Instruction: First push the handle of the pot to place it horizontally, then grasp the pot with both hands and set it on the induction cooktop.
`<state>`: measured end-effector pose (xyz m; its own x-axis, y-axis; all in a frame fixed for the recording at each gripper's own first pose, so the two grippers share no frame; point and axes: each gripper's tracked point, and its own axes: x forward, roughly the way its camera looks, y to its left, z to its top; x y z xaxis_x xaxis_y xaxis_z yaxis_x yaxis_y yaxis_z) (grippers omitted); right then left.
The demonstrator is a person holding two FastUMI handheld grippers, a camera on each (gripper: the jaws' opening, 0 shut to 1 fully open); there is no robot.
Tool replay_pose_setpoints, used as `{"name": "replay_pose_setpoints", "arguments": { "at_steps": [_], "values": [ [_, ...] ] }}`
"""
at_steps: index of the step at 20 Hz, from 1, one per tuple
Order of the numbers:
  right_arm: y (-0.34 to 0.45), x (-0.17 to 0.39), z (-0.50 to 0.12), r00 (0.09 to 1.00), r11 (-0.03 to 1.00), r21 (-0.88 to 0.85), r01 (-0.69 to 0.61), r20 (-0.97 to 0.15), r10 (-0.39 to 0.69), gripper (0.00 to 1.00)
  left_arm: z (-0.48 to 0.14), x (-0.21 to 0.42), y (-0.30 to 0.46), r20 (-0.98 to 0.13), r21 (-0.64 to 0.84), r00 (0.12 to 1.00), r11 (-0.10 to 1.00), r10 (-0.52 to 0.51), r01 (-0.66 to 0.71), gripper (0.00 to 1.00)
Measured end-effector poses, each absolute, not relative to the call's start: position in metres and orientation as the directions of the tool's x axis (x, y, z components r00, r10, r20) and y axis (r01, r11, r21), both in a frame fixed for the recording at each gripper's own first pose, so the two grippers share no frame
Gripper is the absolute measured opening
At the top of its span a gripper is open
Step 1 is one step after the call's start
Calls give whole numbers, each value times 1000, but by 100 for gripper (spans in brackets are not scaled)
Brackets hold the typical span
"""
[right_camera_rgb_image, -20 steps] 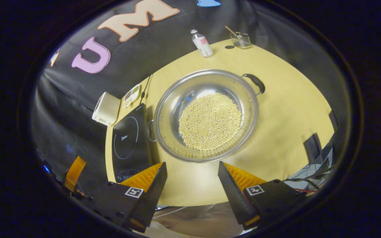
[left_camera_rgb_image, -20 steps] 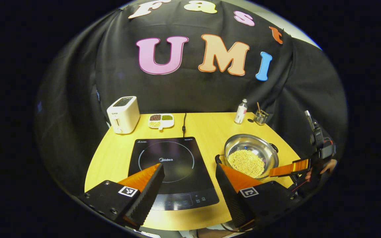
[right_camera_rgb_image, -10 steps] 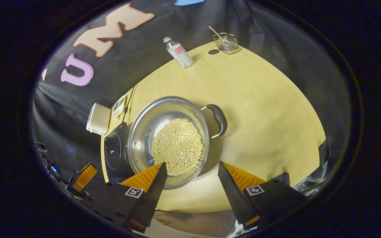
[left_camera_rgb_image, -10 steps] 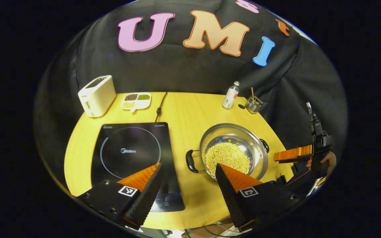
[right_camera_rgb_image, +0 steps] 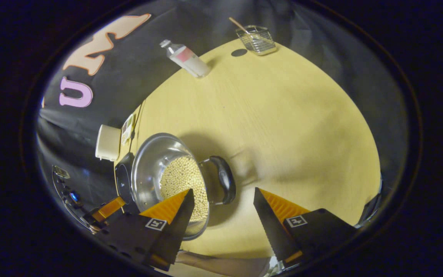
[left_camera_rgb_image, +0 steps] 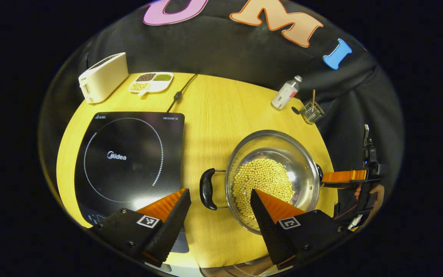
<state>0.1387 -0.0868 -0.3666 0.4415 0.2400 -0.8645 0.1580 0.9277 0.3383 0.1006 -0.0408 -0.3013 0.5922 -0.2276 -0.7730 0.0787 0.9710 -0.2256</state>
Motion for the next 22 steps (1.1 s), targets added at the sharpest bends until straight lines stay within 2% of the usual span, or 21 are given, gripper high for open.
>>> {"name": "replay_pose_setpoints", "arguments": {
  "at_steps": [7,8,9,10,11,12,13,16,18,19,20,21,22],
  "values": [
    [-78,163,-400,370,912,373,168,-882,293,96,-332,117,-53,-834,-230,508,973,-214,31,96],
    [-75,166,-403,361,906,386,172,-881,307,87,-335,119,-54,-840,-229,500,973,-211,27,95],
    [-72,168,-405,355,900,399,176,-879,320,87,-339,119,-54,-846,-228,490,973,-209,22,100],
    [-69,170,-407,349,893,413,178,-875,335,95,-343,120,-54,-852,-229,481,973,-208,17,94],
    [-68,170,-409,342,890,418,181,-876,341,84,-346,121,-54,-858,-227,472,974,-206,11,94],
    [-67,172,-411,337,888,423,180,-875,349,84,-350,122,-53,-863,-223,464,975,-199,3,93],
    [-62,174,-411,336,876,449,176,-864,375,93,-352,125,-51,-867,-220,460,976,-193,-5,91],
    [-51,176,-414,316,869,467,164,-859,402,59,-360,128,-50,-876,-218,448,975,-180,-33,82],
    [-51,167,-423,274,885,442,148,-878,393,56,-365,129,-46,-885,-203,436,978,-163,-48,78],
    [-52,166,-420,277,883,448,139,-874,400,56,-369,130,-43,-892,-191,428,980,-148,-58,82],
    [-52,166,-420,286,880,457,132,-867,407,56,-367,129,-41,-892,-190,427,980,-147,-60,59],
    [-51,169,-423,303,882,457,115,-862,406,56,-368,130,-43,-893,-189,426,980,-149,-53,67],
    [-52,169,-424,314,886,455,94,-857,407,54,-367,129,-42,-895,-186,421,981,-149,-48,63]
  ]
}}
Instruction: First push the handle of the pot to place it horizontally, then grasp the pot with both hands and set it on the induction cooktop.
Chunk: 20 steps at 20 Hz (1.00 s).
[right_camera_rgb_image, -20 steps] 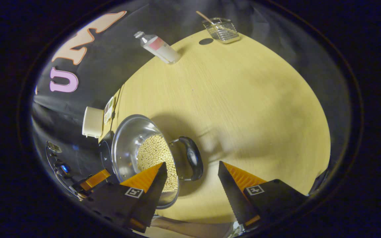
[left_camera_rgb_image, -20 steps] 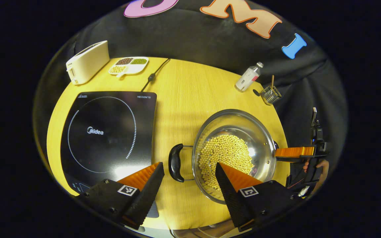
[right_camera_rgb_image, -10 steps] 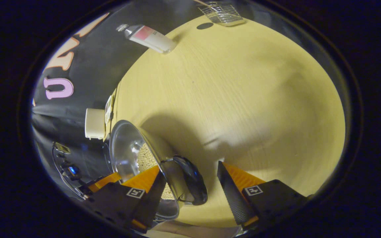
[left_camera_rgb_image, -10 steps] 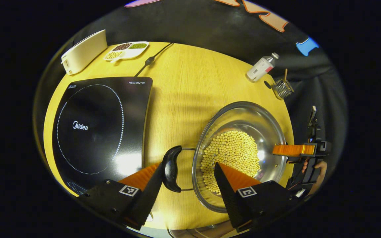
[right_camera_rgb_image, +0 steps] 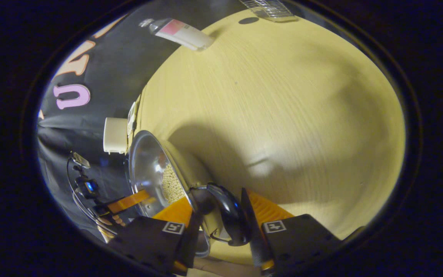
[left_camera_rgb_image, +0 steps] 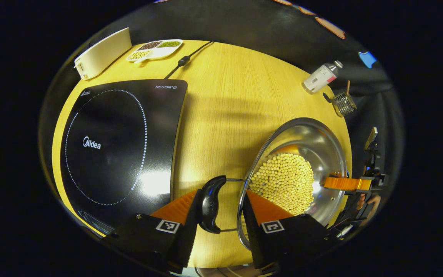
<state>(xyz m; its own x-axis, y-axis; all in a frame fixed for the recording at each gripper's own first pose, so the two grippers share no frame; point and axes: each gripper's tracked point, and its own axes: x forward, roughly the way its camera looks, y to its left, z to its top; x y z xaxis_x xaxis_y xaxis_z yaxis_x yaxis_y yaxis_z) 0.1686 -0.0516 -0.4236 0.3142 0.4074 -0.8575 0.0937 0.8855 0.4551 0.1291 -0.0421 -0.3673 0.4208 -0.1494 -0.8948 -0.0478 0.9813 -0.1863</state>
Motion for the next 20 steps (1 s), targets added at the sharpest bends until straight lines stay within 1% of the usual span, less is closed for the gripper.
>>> {"name": "replay_pose_setpoints", "arguments": {
  "at_steps": [1,2,3,5,6,7,8,9,10,14,15,16,20],
  "values": [
    [-52,167,-424,317,889,450,87,-858,403,51,-367,129,-42,-894,-185,423,982,-148,-48,61],
    [-53,166,-424,320,893,444,81,-860,398,50,-368,129,-43,-894,-184,425,982,-145,-51,60],
    [-53,165,-423,317,895,440,73,-861,398,50,-367,127,-44,-895,-182,423,982,-144,-51,62],
    [-55,159,-418,316,897,438,61,-861,399,50,-363,120,-46,-895,-173,424,984,-140,-39,59],
    [-56,155,-415,314,897,438,64,-862,398,50,-359,117,-48,-894,-171,426,985,-142,-30,59],
    [-58,148,-411,312,896,439,70,-862,398,55,-355,114,-49,-893,-172,427,985,-144,-28,59],
    [-59,143,-408,309,895,440,78,-864,398,55,-356,112,-49,-895,-173,422,984,-146,-27,58],
    [-59,139,-407,305,895,438,84,-866,396,55,-355,108,-50,-897,-175,417,984,-147,-27,60],
    [-60,134,-405,301,897,434,87,-869,392,55,-350,98,-52,-898,-175,413,984,-149,-25,59],
    [-60,102,-397,281,897,432,97,-876,392,55,-338,71,-50,-906,-176,395,984,-153,-23,58],
    [-57,95,-396,276,897,430,100,-878,390,55,-336,63,-48,-908,-177,389,984,-154,-24,60],
    [-55,88,-394,272,898,428,101,-880,388,55,-333,57,-45,-911,-176,384,984,-153,-25,58],
    [-36,60,-388,259,906,415,80,-887,383,55,-322,31,-28,-917,-186,367,982,-157,-45,58]
  ]
}}
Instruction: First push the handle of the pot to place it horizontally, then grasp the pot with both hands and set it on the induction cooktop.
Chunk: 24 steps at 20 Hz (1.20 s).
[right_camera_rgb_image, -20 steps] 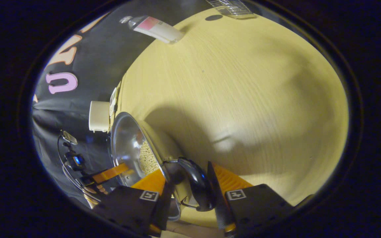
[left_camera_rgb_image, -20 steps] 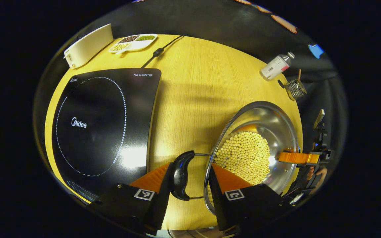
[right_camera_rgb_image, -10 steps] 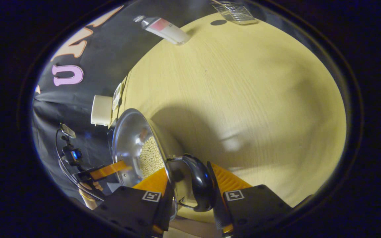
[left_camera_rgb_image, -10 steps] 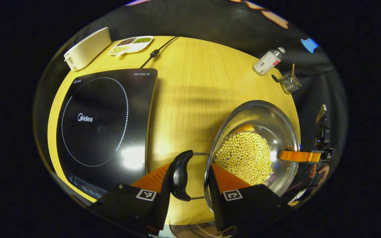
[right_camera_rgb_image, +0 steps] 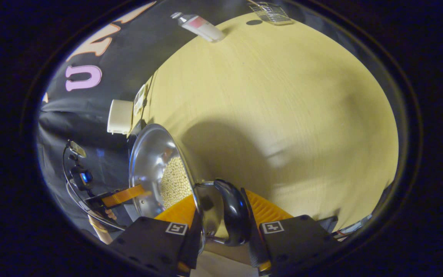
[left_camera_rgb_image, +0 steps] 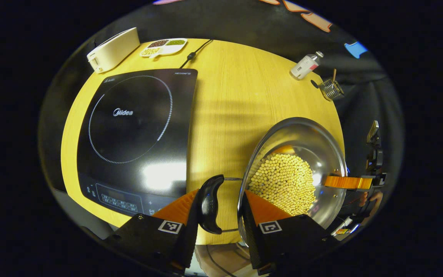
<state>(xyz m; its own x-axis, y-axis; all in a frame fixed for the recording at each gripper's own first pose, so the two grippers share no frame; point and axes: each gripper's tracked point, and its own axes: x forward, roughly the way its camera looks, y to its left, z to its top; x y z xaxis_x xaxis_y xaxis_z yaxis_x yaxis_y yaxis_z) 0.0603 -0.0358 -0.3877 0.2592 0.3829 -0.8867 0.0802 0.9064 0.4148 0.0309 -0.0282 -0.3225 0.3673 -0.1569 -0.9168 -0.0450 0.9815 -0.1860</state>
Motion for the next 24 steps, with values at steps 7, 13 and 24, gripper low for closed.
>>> {"name": "replay_pose_setpoints", "arguments": {
  "at_steps": [7,13,24],
  "values": [
    [23,28,-372,300,908,413,73,-877,374,49,-294,10,26,-897,-191,409,981,-167,-18,58],
    [103,3,-369,361,909,403,108,-868,342,50,-281,1,103,-880,-199,437,980,-184,12,58],
    [246,40,-358,491,855,512,80,-767,413,48,-263,29,235,-807,-196,572,980,-145,-29,59]
  ]
}}
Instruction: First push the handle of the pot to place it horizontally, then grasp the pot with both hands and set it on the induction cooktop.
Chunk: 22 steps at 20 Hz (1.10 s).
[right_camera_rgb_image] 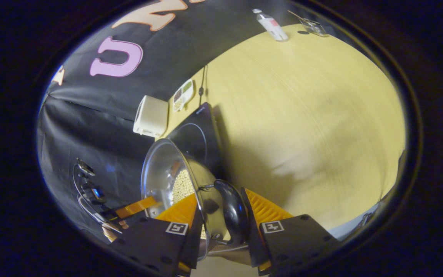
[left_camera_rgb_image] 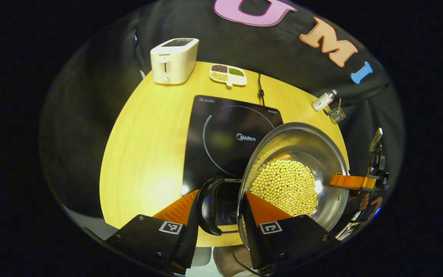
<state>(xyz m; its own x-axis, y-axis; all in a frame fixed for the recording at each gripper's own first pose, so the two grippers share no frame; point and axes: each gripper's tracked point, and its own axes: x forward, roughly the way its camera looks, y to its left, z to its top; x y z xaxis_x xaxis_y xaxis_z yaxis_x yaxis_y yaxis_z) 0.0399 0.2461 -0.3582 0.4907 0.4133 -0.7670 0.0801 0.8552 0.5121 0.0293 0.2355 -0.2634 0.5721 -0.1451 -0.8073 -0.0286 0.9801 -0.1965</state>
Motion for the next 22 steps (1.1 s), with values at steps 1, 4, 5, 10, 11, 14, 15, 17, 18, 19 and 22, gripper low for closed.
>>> {"name": "replay_pose_setpoints", "arguments": {
  "at_steps": [1,4,5,10,11,14,15,17,18,19,22],
  "values": [
    [256,48,-356,504,852,519,73,-756,417,48,-262,35,243,-799,-198,584,980,-142,-33,58],
    [276,73,-353,539,849,525,58,-733,416,47,-257,59,260,-771,-197,624,980,-130,-39,57],
    [281,81,-354,549,848,528,54,-725,417,47,-257,67,265,-761,-189,637,981,-122,-37,58],
    [294,115,-361,600,829,555,60,-684,415,47,-256,104,277,-721,-157,687,987,-96,-27,58],
    [293,121,-360,613,828,557,57,-675,411,54,-256,109,278,-712,-155,696,988,-92,-28,58],
    [294,137,-361,644,825,563,48,-649,405,54,-256,124,278,-689,-151,720,988,-83,-31,58],
    [295,140,-363,647,824,564,49,-646,404,54,-256,128,281,-686,-148,723,988,-77,-35,58],
    [299,147,-366,658,818,573,46,-633,407,55,-260,134,282,-686,-141,725,989,-66,-44,57],
    [301,151,-368,665,814,579,39,-623,411,55,-262,137,284,-685,-140,725,989,-62,-48,57],
    [304,155,-371,669,813,581,30,-616,416,55,-264,138,286,-685,-140,727,989,-57,-54,58],
    [309,156,-384,657,813,582,23,-621,426,55,-273,141,292,-693,-135,720,989,-46,-66,59]
  ]
}}
